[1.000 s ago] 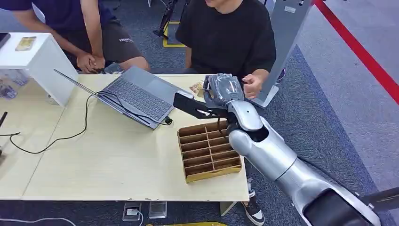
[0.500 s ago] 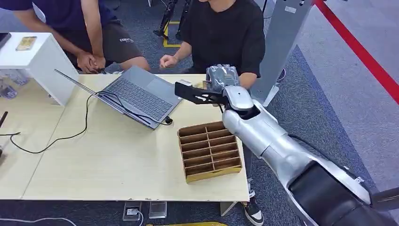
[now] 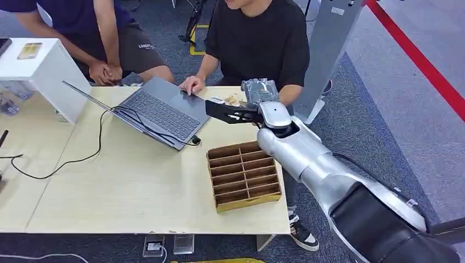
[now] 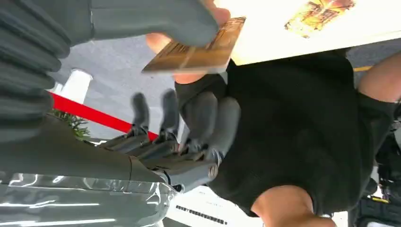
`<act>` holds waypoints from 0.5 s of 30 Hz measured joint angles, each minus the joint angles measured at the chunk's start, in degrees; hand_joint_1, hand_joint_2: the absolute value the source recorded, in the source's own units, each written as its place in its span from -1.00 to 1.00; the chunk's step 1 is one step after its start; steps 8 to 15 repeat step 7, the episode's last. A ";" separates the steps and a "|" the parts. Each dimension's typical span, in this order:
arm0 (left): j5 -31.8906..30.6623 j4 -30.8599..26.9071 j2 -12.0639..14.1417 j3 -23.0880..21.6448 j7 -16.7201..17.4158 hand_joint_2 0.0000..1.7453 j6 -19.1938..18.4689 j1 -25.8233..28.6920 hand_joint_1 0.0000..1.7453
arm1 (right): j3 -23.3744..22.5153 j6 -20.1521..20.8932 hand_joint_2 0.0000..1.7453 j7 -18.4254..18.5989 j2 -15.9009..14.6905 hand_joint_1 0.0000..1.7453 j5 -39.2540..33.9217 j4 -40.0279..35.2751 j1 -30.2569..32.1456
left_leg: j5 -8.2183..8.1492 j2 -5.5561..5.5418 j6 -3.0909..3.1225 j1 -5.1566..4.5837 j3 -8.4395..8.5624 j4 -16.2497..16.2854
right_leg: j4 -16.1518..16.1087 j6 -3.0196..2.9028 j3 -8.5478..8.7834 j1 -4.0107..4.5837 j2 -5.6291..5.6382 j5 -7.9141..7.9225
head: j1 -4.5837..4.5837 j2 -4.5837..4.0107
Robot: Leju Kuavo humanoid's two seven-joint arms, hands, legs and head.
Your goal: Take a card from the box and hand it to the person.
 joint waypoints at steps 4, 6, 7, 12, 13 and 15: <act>0.15 0.00 0.00 -0.13 -0.28 1.00 0.04 0.00 -1.00 | 0.46 -0.11 -1.00 -0.04 0.24 -1.00 0.00 0.90 -0.13 | 0.00 0.00 0.00 0.00 0.01 0.00 | 0.00 0.00 0.01 0.00 0.00 0.01 | 0.11 0.00; 0.20 0.00 0.00 -0.18 -0.33 1.00 0.11 0.00 -1.00 | 0.72 -0.15 -1.00 -0.04 0.31 -1.00 0.00 1.24 -0.21 | 0.00 0.00 0.00 0.00 0.00 0.00 | 0.00 0.00 0.01 0.00 0.00 0.01 | 0.09 -0.02; 0.24 0.00 0.00 -0.20 -0.33 1.00 0.13 0.00 -1.00 | 0.83 -0.17 -1.00 -0.04 0.33 -1.00 -0.02 1.38 -0.26 | 0.00 0.00 0.00 0.00 0.01 0.00 | 0.00 0.00 0.00 0.00 0.00 0.01 | 0.09 -0.02; 0.24 0.00 0.00 -0.20 -0.33 1.00 0.13 0.00 -1.00 | 0.83 -0.17 -1.00 -0.04 0.33 -1.00 -0.02 1.38 -0.26 | 0.00 0.00 0.00 0.00 0.01 0.00 | 0.00 0.00 0.00 0.00 0.00 0.01 | 0.09 -0.02; 0.24 0.00 0.00 -0.20 -0.33 1.00 0.13 0.00 -1.00 | 0.83 -0.17 -1.00 -0.04 0.33 -1.00 -0.02 1.38 -0.26 | 0.00 0.00 0.00 0.00 0.01 0.00 | 0.00 0.00 0.00 0.00 0.00 0.01 | 0.09 -0.02; 0.24 0.00 0.00 -0.20 -0.33 1.00 0.13 0.00 -1.00 | 0.83 -0.17 -1.00 -0.04 0.33 -1.00 -0.02 1.38 -0.26 | 0.00 0.00 0.00 0.00 0.01 0.00 | 0.00 0.00 0.00 0.00 0.00 0.01 | 0.09 -0.02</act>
